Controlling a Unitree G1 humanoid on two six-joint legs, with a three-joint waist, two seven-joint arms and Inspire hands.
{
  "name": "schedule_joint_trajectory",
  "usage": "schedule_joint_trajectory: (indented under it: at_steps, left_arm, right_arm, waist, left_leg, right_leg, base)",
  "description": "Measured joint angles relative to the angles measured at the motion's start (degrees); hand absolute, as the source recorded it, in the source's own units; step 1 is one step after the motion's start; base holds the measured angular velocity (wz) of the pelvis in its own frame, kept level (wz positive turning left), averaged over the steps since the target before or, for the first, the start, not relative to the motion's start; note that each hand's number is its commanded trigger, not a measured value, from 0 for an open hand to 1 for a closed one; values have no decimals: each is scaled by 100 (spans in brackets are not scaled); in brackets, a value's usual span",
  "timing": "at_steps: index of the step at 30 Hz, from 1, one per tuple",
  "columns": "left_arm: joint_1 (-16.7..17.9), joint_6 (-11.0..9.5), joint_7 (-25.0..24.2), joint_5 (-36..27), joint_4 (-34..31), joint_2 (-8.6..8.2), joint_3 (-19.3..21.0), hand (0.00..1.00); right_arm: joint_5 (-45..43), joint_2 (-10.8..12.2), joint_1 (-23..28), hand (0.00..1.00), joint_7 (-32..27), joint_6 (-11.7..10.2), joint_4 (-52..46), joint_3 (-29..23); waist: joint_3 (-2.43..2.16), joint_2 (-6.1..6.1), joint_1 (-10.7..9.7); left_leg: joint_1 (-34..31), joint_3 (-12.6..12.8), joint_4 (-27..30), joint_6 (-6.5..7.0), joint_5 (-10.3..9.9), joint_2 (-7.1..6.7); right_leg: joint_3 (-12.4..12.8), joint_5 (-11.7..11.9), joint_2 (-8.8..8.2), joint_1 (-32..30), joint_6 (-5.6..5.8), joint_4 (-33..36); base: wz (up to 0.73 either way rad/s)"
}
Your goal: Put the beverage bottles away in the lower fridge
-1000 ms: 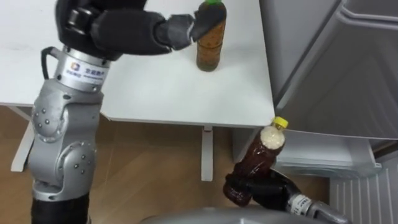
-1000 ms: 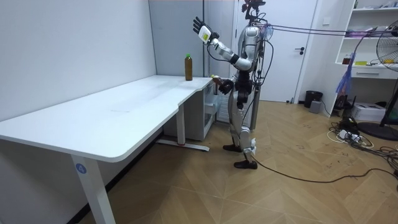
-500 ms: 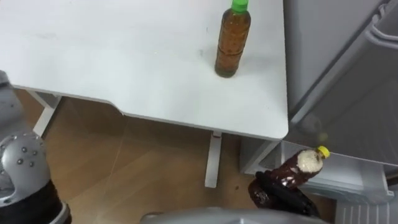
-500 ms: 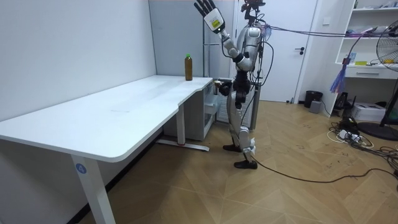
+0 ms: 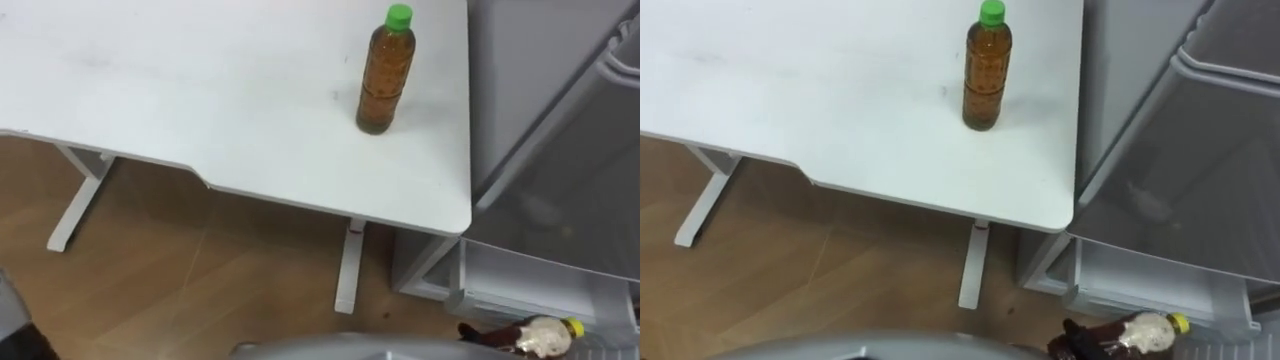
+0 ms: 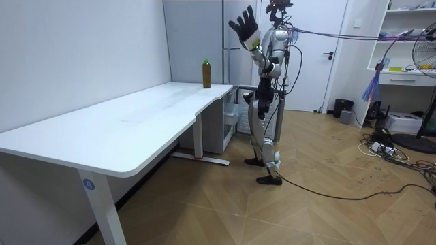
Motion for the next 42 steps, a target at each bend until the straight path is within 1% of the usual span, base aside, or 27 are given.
schedule_joint_trajectory:
  at_steps: [1,3,4,5,7,8,9,10,11,12,13,15,16,19,20,22,24,27,29,31,32,34,36,37,40,42]
  left_arm:
    - [69,38,61,-53,176,0,-9,0]
    - [343,162,218,-659,891,0,-18,0]
    - [454,215,318,-924,1290,0,-78,0]
    - [502,236,363,-1017,1496,-1,-129,0]
    - [611,291,443,-1112,2327,-1,-324,0]
    - [648,294,455,-1133,2522,-4,-393,0]
    - [723,295,456,-1219,2894,-5,-570,0]
    - [776,303,441,-1229,3313,-21,-793,0]
    - [811,307,421,-1233,3523,-28,-921,0]
    - [908,338,399,-1236,3833,-70,-1155,0]
    - [953,348,374,-1235,3990,-93,-1279,0]
    - [1032,436,200,-1234,4580,-154,-1539,0]
    - [1059,441,143,-1228,4731,-166,-1599,0]
    - [1071,534,-174,-1198,5551,-173,-1949,0]
    - [1073,547,-250,-1176,5692,-173,-1991,0]
    - [1102,692,-498,-920,6201,-172,-2111,0]
    - [1103,788,-662,-743,6527,-173,-2157,0]
    - [1038,847,-929,-217,7138,-172,-2162,0]
    - [1050,899,-1071,59,7417,-171,-2227,0]
    - [1033,985,-1257,386,7721,-168,-2373,0]
    - [1010,1007,-1310,471,7800,-170,-2382,0]
    - [977,1153,-1497,814,7940,-174,-2483,0]
    - [943,1209,-1640,1055,8027,-177,-2495,0]
    - [929,1215,-1683,1141,8036,-178,-2503,0]
    - [849,1218,-1895,1527,8044,-175,-2713,0]
    - [817,1225,-2032,1814,8039,-172,-2722,0]
  right_arm:
    - [3,-5,-1,100,-82,51,1,0]
    - [19,-7,-4,100,-341,254,6,-14]
    - [61,-9,-1,100,-463,350,12,-44]
    - [101,-11,-3,100,-517,381,24,-59]
    - [140,-14,-47,100,-675,426,38,-209]
    - [166,-18,-73,100,-727,443,34,-234]
    - [247,-30,-123,100,-817,491,13,-257]
    - [346,-36,-141,100,-887,514,-39,-260]
    - [404,-39,-153,100,-904,514,-39,-261]
    - [521,-40,-184,100,-930,518,-31,-261]
    - [591,-40,-196,100,-938,518,-29,-261]
    - [727,-61,-283,100,-992,518,-29,-263]
    - [774,-73,-320,100,-1014,518,-28,-263]
    - [1071,-131,-511,100,-1163,516,38,-264]
    - [1076,-133,-539,100,-1176,516,35,-263]
    - [1286,-134,-619,100,-1192,518,21,-263]
    - [1486,-144,-663,100,-1258,517,15,-257]
    - [1696,-156,-688,100,-1307,487,15,-188]
    - [1713,-156,-695,100,-1307,463,18,-145]
    - [1756,-160,-738,100,-1326,467,17,-75]
    - [1768,-156,-758,100,-1342,468,17,-75]
    - [1786,-166,-844,100,-1350,468,26,-75]
    - [1791,-166,-916,100,-1350,468,32,-71]
    - [1816,-167,-925,100,-1350,468,26,-48]
    - [2011,-169,-1044,100,-1421,468,11,12]
    - [2019,-184,-1142,100,-1491,468,4,11]
  waist:
    - [-3,7,-1]
    - [-4,19,-27]
    - [-4,30,-82]
    - [-3,32,-119]
    - [9,44,-156]
    - [10,47,-165]
    - [12,42,-179]
    - [14,51,-180]
    - [11,60,-189]
    - [10,68,-215]
    - [6,77,-224]
    - [17,70,-281]
    - [27,59,-300]
    - [38,78,-368]
    - [38,83,-377]
    - [36,106,-443]
    - [37,122,-455]
    - [35,118,-457]
    - [36,111,-471]
    - [34,94,-496]
    - [33,89,-516]
    - [36,90,-574]
    - [38,84,-622]
    - [37,79,-621]
    - [39,76,-623]
    - [41,76,-641]
  left_leg:
    - [-7,0,-6,1,-2,-4]
    - [-24,-11,-28,1,-2,-4]
    - [-10,-26,-28,1,-2,-1]
    - [-3,-26,-28,1,-2,-1]
    - [-8,-20,-40,1,-2,-9]
    - [-14,-23,-39,1,-3,-13]
    - [-30,-21,-37,8,-14,-22]
    - [-36,-28,-29,10,-22,-22]
    - [-29,-31,-25,9,-22,-19]
    - [-14,-35,-23,6,-24,-13]
    - [-6,-40,-25,6,-24,-10]
    - [-5,-45,-34,5,-25,-6]
    - [-9,-48,-39,5,-25,-7]
    - [-28,-56,-29,16,-33,-13]
    - [-39,-57,-29,16,-33,-13]
    - [-63,-48,-27,15,-33,-7]
    - [-76,-47,-31,15,-34,-4]
    - [-77,-46,-38,14,-34,-2]
    - [-76,-42,-35,15,-36,-4]
    - [-78,-34,-33,18,-41,-8]
    - [-78,-34,-33,19,-42,-10]
    - [-78,-32,-21,23,-52,-13]
    - [-77,-26,-15,24,-53,-15]
    - [-76,-22,-13,24,-53,-15]
    - [-94,32,-17,28,-58,-27]
    - [-97,53,-18,28,-59,-32]
  right_leg:
    - [4,2,-2,-32,-4,15]
    - [8,23,3,-35,-27,42]
    - [8,27,9,-12,-33,42]
    - [12,27,9,-10,-33,44]
    - [20,12,1,-58,-37,126]
    - [20,0,-4,-79,-38,153]
    - [24,-28,-15,-140,-44,215]
    - [24,-31,-10,-149,-54,211]
    - [26,-29,-3,-142,-57,209]
    - [32,-36,4,-133,-65,205]
    - [40,-38,10,-127,-67,204]
    - [52,-41,19,-122,-68,205]
    - [48,-40,17,-122,-67,210]
    - [13,-51,3,-117,-52,217]
    - [11,-51,3,-129,-51,218]
    - [9,-52,9,-146,-53,205]
    - [15,-57,15,-151,-50,198]
    - [14,-70,15,-149,-43,198]
    - [17,-82,11,-152,-39,210]
    - [24,-85,9,-159,-35,214]
    - [30,-87,9,-162,-33,216]
    - [62,-90,14,-159,-27,218]
    - [68,-91,14,-157,-26,218]
    - [80,-91,15,-159,-26,223]
    - [138,-116,15,-245,-26,320]
    - [163,-126,17,-277,-27,351]
  base:
    - [-14]
    - [-11]
    - [0]
    - [0]
    - [-4]
    - [-9]
    - [-10]
    - [-10]
    - [-6]
    - [0]
    - [0]
    - [0]
    - [0]
    - [6]
    - [4]
    - [0]
    - [2]
    - [2]
    - [0]
    - [0]
    - [0]
    - [0]
    - [0]
    - [-4]
    - [-11]
    - [-8]
